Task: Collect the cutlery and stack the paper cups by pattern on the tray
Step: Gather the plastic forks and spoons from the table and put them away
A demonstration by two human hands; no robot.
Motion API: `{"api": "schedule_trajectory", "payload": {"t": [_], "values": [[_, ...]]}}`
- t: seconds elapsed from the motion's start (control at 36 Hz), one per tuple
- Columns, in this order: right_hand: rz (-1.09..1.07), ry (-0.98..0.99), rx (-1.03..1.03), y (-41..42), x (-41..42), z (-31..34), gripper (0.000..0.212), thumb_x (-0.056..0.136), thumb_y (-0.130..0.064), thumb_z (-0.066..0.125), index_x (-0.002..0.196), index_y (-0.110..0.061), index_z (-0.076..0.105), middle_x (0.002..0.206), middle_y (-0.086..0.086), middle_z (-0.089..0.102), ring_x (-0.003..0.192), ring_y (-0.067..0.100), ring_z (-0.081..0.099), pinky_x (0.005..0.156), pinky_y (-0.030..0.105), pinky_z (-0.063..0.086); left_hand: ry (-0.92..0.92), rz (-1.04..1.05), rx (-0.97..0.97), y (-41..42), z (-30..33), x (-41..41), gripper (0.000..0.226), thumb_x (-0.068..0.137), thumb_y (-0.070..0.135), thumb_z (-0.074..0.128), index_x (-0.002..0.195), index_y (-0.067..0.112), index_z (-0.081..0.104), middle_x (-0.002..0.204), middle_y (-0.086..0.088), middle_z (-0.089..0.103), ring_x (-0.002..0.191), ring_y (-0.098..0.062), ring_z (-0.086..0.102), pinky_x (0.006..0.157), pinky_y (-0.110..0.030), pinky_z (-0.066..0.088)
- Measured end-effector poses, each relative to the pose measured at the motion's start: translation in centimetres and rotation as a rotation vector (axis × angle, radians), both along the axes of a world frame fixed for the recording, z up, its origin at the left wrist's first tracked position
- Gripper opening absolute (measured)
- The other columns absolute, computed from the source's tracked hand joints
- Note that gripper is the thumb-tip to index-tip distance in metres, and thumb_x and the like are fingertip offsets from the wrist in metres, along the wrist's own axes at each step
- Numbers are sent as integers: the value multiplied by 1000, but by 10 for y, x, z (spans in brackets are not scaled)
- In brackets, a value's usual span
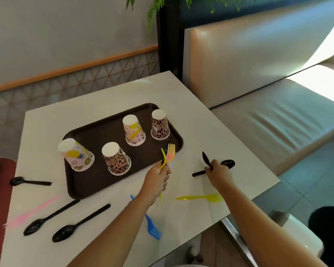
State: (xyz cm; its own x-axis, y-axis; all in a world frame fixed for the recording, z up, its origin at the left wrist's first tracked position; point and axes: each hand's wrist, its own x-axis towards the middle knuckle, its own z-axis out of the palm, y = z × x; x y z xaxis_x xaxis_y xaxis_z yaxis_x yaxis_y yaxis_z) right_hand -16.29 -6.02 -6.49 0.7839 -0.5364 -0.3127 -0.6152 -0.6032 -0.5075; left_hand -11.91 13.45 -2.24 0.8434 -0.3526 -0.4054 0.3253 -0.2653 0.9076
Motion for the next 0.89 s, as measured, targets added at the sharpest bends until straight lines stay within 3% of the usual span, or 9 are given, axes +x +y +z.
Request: {"api": "schedule_trajectory", "payload": {"t": [0.17,0.33,0.42,0.53,0.64,0.75,0.81,0.89], "values": [[-132,39,-5,16,13,-3,28,93,-20,48,113,-1,43,113,23,52,100,38,56,68,31,36,7,-64,20,28,-1,5,30,101,23,35,74,13,44,53,4,31,40,-7,24,41,-19,21],[-217,69,-26,25,23,-3,43,89,-3,39,131,1,35,128,23,44,113,40,50,88,39,42,30,-97,6,48,-4,11,31,101,23,34,73,13,43,53,4,32,40,-6,24,41,-20,22],[-223,-19,50,30,23,-2,48,86,1,41,133,-5,32,126,21,47,108,39,52,80,37,42,54,-84,-33,53,-6,13,28,101,21,34,76,12,43,57,1,33,39,-6,25,42,-20,22],[-312,-138,237,51,25,10,51,84,0,41,132,-11,29,104,19,51,75,30,52,54,29,39,113,-25,-87,54,-9,15,23,101,19,33,81,12,41,61,-1,36,36,-4,26,41,-19,23],[-284,-204,303,80,28,18,51,85,-4,41,133,-14,27,91,17,53,74,28,52,62,34,40,56,9,-70,48,-11,16,22,102,19,32,82,14,41,71,-7,56,33,-9,35,41,-23,31],[-163,-241,343,114,27,26,41,88,-4,34,128,-16,35,71,3,46,57,21,44,53,31,36,65,68,-91,39,-13,15,17,102,17,33,90,17,44,73,-7,62,31,-9,34,40,-22,32],[-66,-263,309,130,22,30,37,90,-3,35,127,-11,37,76,3,50,64,19,48,59,34,36,113,127,-114,35,-14,14,17,101,17,36,86,16,45,70,-5,55,36,-9,33,38,-19,30],[44,-253,213,147,13,40,31,94,-4,37,125,-5,40,106,16,56,95,29,56,68,26,33,159,194,-161,26,-12,10,18,99,24,42,87,14,50,71,-3,48,47,-11,37,40,-18,32]]}}
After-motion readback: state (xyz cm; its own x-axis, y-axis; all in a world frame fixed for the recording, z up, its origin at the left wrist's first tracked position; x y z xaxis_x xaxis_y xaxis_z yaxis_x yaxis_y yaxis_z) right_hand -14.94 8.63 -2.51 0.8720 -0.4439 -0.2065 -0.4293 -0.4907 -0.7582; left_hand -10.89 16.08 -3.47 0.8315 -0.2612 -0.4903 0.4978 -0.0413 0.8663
